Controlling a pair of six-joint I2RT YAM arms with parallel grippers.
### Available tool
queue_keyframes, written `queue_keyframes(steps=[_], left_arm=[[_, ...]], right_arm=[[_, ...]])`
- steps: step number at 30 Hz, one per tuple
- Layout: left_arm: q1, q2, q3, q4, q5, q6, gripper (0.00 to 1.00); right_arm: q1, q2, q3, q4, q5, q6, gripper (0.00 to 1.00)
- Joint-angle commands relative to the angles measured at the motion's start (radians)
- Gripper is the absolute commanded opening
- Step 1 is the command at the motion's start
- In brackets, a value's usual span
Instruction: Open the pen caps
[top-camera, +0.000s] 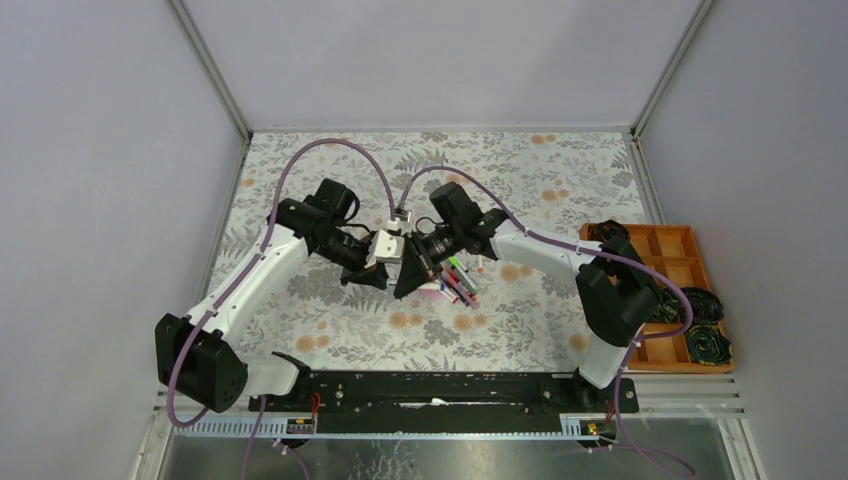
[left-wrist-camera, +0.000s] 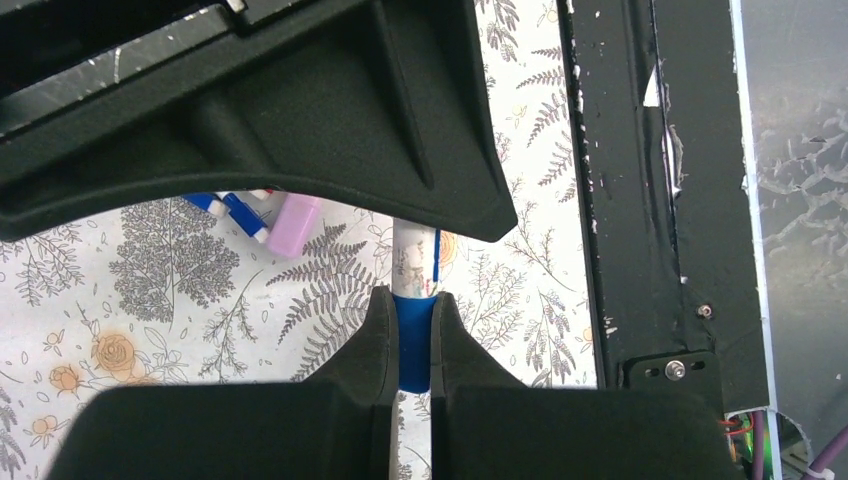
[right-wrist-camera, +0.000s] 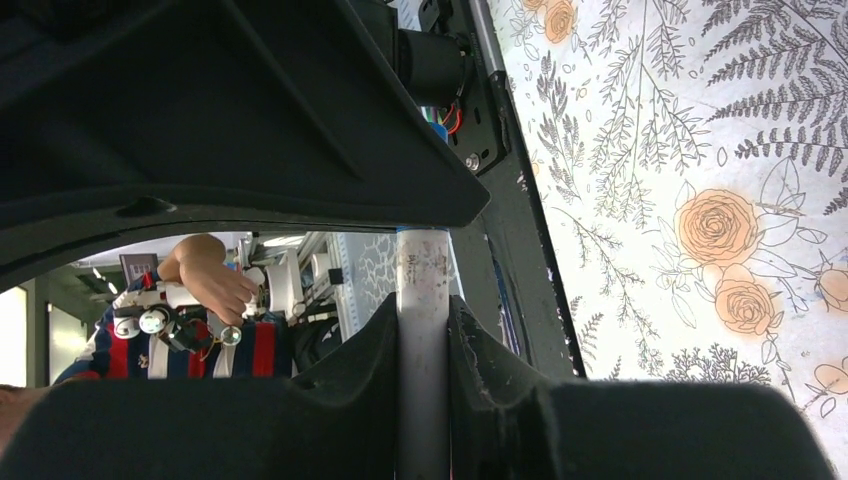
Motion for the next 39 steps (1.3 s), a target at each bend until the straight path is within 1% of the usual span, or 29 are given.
queue_keyframes(steps=[1, 5, 11, 15, 18, 22, 25, 29, 30, 32, 33, 35, 36, 37, 39], left_arm=[[-0.008, 0.014, -0.002, 0.024, -0.034, 0.024, 0.0], [-0.014, 0.02, 0.013, 0.003, -0.096, 0.083, 0.0], [-0.015, 0.038, 0.033, -0.004, -0.245, 0.134, 0.0], [-0.014, 0.055, 0.034, 0.021, -0.328, 0.152, 0.0], [-0.012, 0.067, 0.036, 0.049, -0.383, 0.153, 0.0], [0.029, 0.077, 0.051, 0.061, -0.36, 0.162, 0.0], [0.08, 0.094, 0.064, 0.062, -0.329, 0.171, 0.0], [0.121, 0.101, 0.053, 0.067, -0.286, 0.174, 0.0], [0.127, 0.099, 0.042, 0.083, -0.271, 0.161, 0.0], [0.136, 0.098, 0.009, 0.142, -0.23, 0.106, 0.0], [0.14, 0.098, -0.015, 0.192, -0.211, 0.062, 0.0], [0.141, 0.102, -0.073, 0.311, -0.179, -0.033, 0.0], [0.142, 0.107, -0.116, 0.411, -0.175, -0.091, 0.0], [0.142, 0.113, -0.147, 0.481, -0.183, -0.15, 0.0], [0.142, 0.137, -0.189, 0.588, -0.222, -0.249, 0.0]], right_arm=[[-0.011, -0.065, 0.006, -0.032, 0.013, -0.02, 0.0], [-0.014, -0.11, -0.022, -0.112, 0.057, -0.059, 0.0], [-0.025, -0.206, -0.122, -0.144, 0.099, -0.065, 0.0], [-0.036, -0.259, -0.172, -0.141, 0.079, -0.064, 0.0], [-0.037, -0.289, -0.195, -0.161, 0.099, -0.066, 0.0], [-0.048, -0.328, -0.247, -0.165, 0.112, -0.061, 0.0], [-0.058, -0.357, -0.281, -0.152, 0.116, -0.049, 0.0], [-0.072, -0.378, -0.287, -0.174, 0.153, -0.057, 0.0], [-0.087, -0.387, -0.282, -0.193, 0.199, -0.06, 0.0], [-0.159, -0.412, -0.299, -0.213, 0.327, -0.038, 0.0], [-0.208, -0.42, -0.308, -0.231, 0.421, -0.025, 0.0], [-0.276, -0.429, -0.308, -0.29, 0.702, -0.006, 0.0], [-0.302, -0.433, -0.313, -0.307, 0.821, 0.007, 0.0], [-0.319, -0.436, -0.317, -0.32, 0.93, 0.022, 0.0], [-0.339, -0.436, -0.326, -0.324, 1.09, 0.037, 0.0]])
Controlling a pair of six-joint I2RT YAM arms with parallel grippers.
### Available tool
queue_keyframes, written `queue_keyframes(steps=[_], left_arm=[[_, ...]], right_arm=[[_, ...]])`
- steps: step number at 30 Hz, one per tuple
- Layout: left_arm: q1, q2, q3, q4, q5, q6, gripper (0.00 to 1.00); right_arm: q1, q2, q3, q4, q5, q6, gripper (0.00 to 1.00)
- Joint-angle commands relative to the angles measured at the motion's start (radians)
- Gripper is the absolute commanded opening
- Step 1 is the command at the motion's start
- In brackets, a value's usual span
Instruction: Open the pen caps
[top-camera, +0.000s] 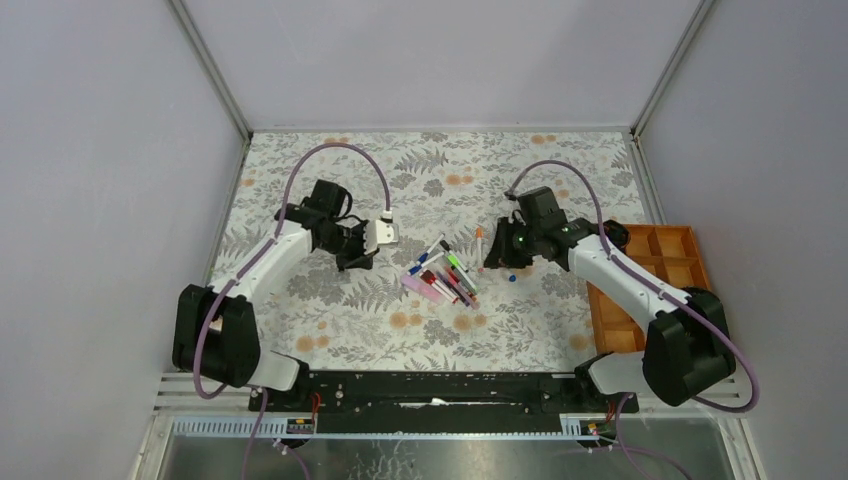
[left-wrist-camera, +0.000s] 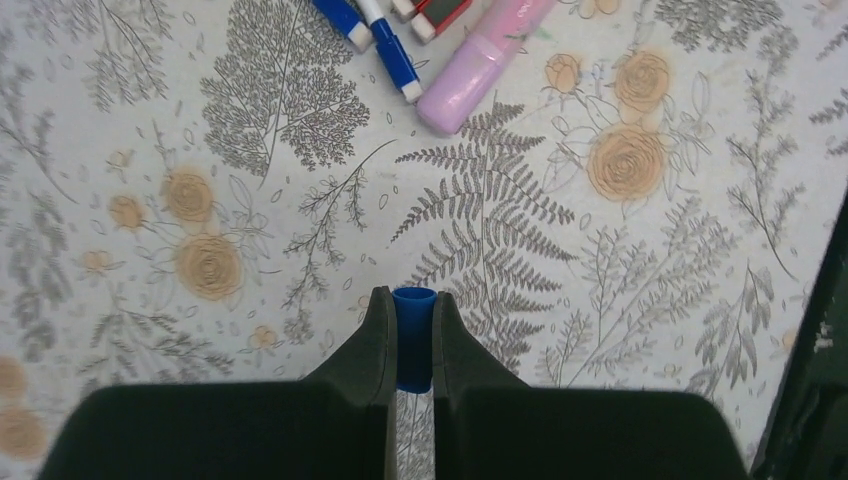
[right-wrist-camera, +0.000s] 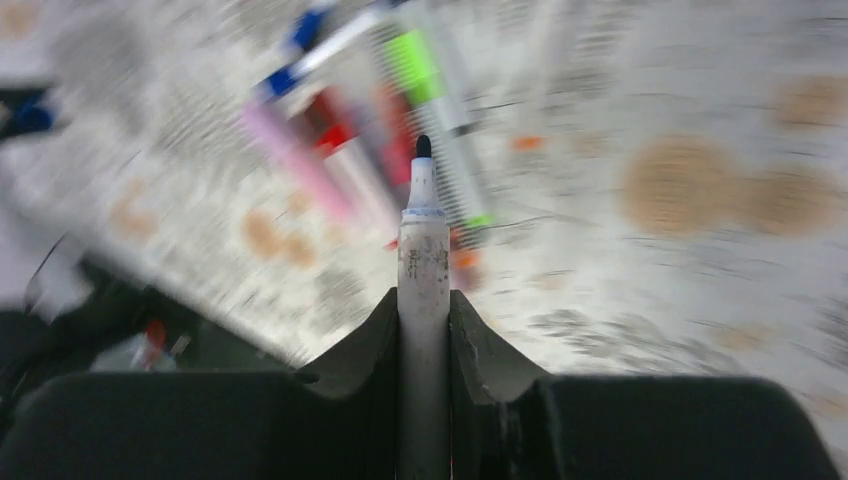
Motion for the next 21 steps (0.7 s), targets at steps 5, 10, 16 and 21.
queue_keyframes(steps=[5, 10, 16, 21], left_arm=[[0.008, 0.117, -0.104, 0.386, -0.104, -0.306, 0.0], [0.008, 0.174, -0.122, 0.417, -0.165, -0.324, 0.1], [0.007, 0.222, -0.155, 0.427, -0.208, -0.287, 0.23], [0.006, 0.237, -0.177, 0.427, -0.204, -0.271, 0.33]], right_arm=[[-0.049, -0.002, -0.069, -0.013, 0.767, 0.074, 0.0], [-0.059, 0.083, -0.08, 0.032, 0.943, 0.089, 0.0], [-0.074, 0.159, -0.053, 0.04, 0.997, 0.055, 0.17], [-0.096, 0.193, -0.075, 0.038, 0.952, 0.063, 0.22]])
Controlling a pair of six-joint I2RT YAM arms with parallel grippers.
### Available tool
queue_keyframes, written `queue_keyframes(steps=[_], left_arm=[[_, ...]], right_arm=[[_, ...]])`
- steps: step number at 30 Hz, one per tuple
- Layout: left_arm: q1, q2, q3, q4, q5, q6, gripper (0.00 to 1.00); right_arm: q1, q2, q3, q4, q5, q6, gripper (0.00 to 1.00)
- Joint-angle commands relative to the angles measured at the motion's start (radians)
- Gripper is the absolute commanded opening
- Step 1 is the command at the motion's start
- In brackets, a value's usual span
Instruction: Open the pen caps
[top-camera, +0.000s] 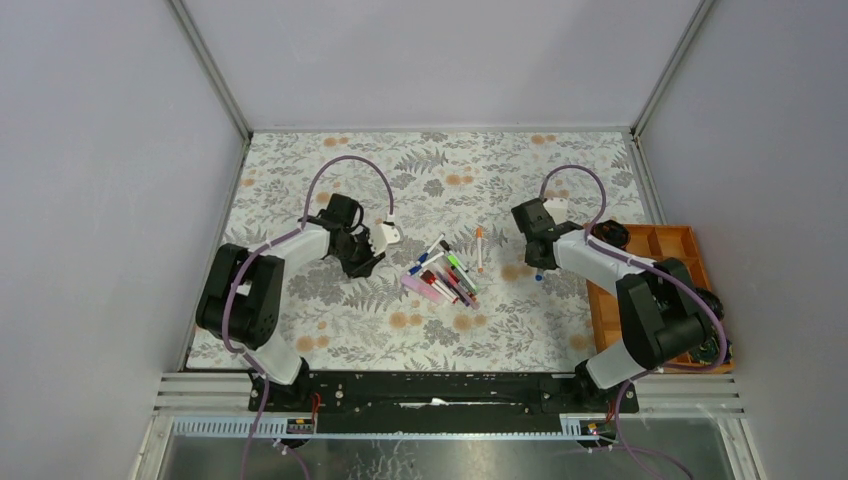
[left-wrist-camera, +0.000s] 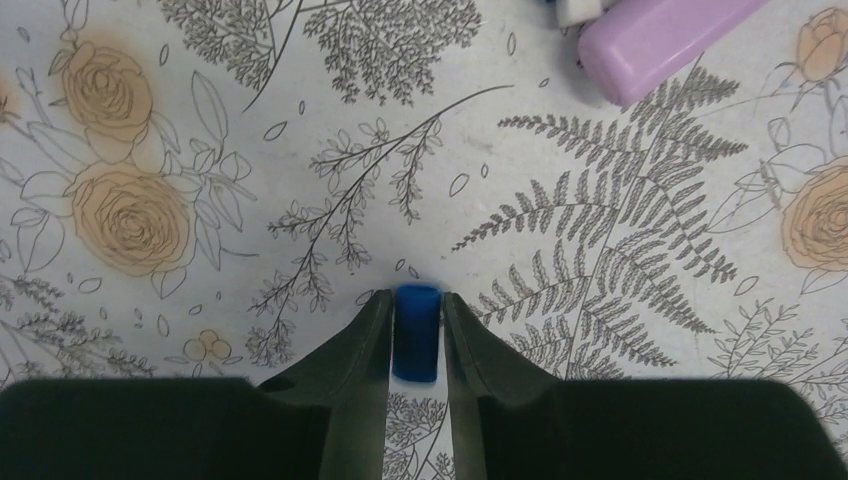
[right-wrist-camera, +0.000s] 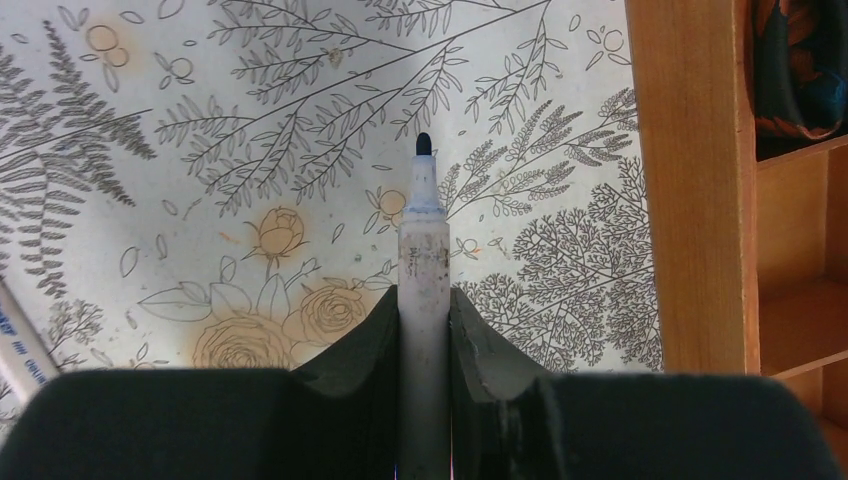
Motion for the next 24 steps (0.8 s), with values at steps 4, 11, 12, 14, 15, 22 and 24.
queue_keyframes(steps=[4, 11, 12, 14, 15, 22, 24], left_arm=[[0.007, 0.012, -0.019, 0.029, -0.002, 0.025, 0.41], [0.008, -0.003, 0.021, -0.037, 0.054, 0.015, 0.75], [0.008, -0.014, 0.035, -0.059, 0.067, 0.012, 0.84], [0.016, -0.038, 0.066, -0.097, 0.099, 0.001, 0.91], [0.022, -0.054, 0.083, -0.113, 0.118, -0.004, 0.94], [0.069, -0.141, 0.241, -0.264, 0.204, -0.039, 0.98], [0.079, -0.16, 0.286, -0.296, 0.206, -0.052, 0.98]], right_arm=[[-0.023, 0.036, 0.016, 0.002, -0.018, -0.016, 0.29], [-0.023, 0.077, 0.031, 0.012, -0.178, -0.032, 0.39], [-0.023, 0.084, 0.035, 0.011, -0.193, -0.031, 0.39], [-0.023, 0.086, 0.041, 0.009, -0.22, -0.025, 0.37], [-0.024, 0.083, 0.042, 0.011, -0.229, -0.021, 0.36], [-0.023, 0.048, 0.113, -0.056, -0.171, -0.055, 0.34], [-0.023, 0.026, 0.139, -0.079, -0.153, -0.071, 0.34]])
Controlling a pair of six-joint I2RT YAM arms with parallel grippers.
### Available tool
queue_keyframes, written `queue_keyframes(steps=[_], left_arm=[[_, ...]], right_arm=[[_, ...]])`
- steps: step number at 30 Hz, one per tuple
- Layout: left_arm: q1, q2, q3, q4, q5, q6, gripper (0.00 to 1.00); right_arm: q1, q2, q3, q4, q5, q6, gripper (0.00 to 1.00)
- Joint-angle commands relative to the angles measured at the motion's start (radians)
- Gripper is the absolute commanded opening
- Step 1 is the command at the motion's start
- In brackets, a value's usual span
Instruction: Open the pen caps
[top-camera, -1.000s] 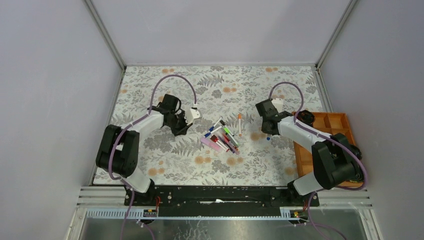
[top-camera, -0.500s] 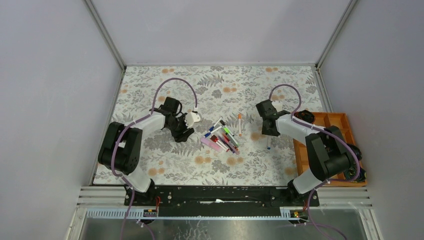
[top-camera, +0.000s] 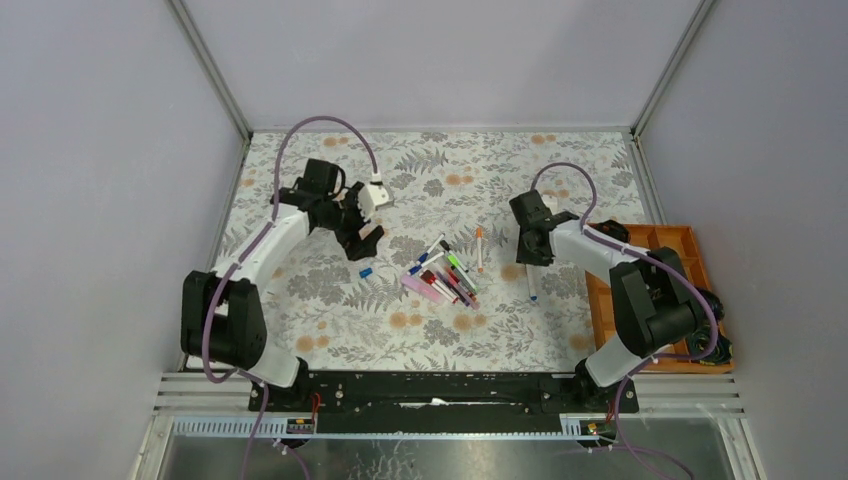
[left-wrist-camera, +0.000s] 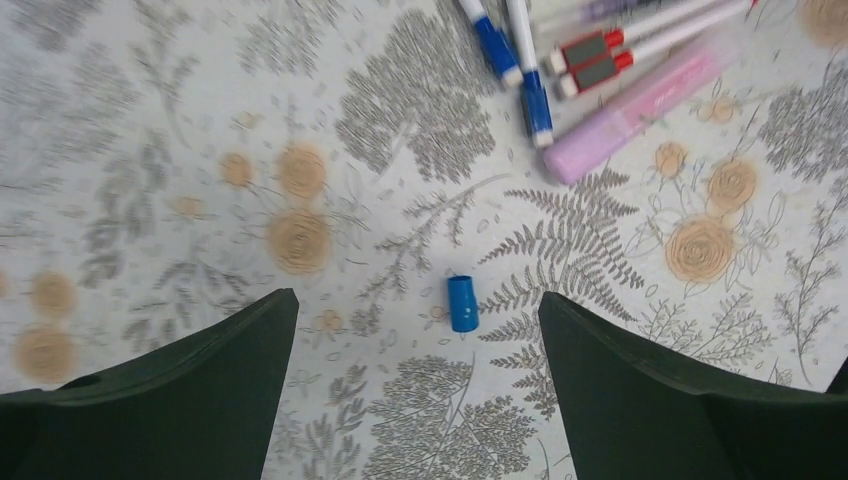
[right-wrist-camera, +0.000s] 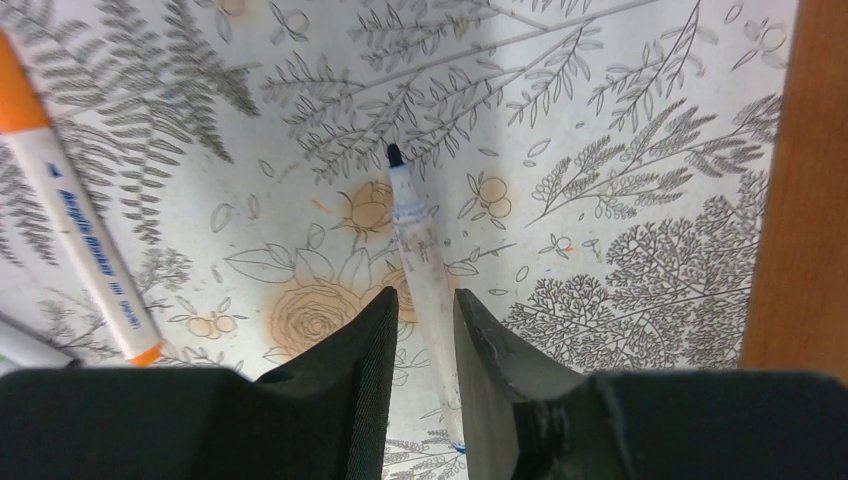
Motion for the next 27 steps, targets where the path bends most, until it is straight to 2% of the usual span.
queue_keyframes(steps=[1, 6, 11, 18, 27], left_arm=[[0.025, -0.058, 0.112, -0.127, 0.059, -0.04, 0.98], [0.051, -0.063, 0.244, -0.241, 0.075, -0.076, 0.98], [0.066, -0.082, 0.284, -0.281, 0.082, -0.129, 0.98], [0.104, -0.133, 0.26, -0.319, 0.106, -0.144, 0.98], [0.109, -0.165, 0.261, -0.364, 0.143, -0.135, 0.98]], right_arm=[[-0.003, -0.065, 0.088, -0.058, 0.041, -0.043, 0.35], [0.028, -0.082, 0.127, -0.047, -0.028, -0.055, 0.41], [0.109, 0.02, 0.246, -0.029, -0.119, -0.044, 0.51], [0.136, 0.22, 0.383, -0.018, -0.166, -0.038, 0.5], [0.139, 0.319, 0.359, 0.013, -0.171, -0.045, 0.44]])
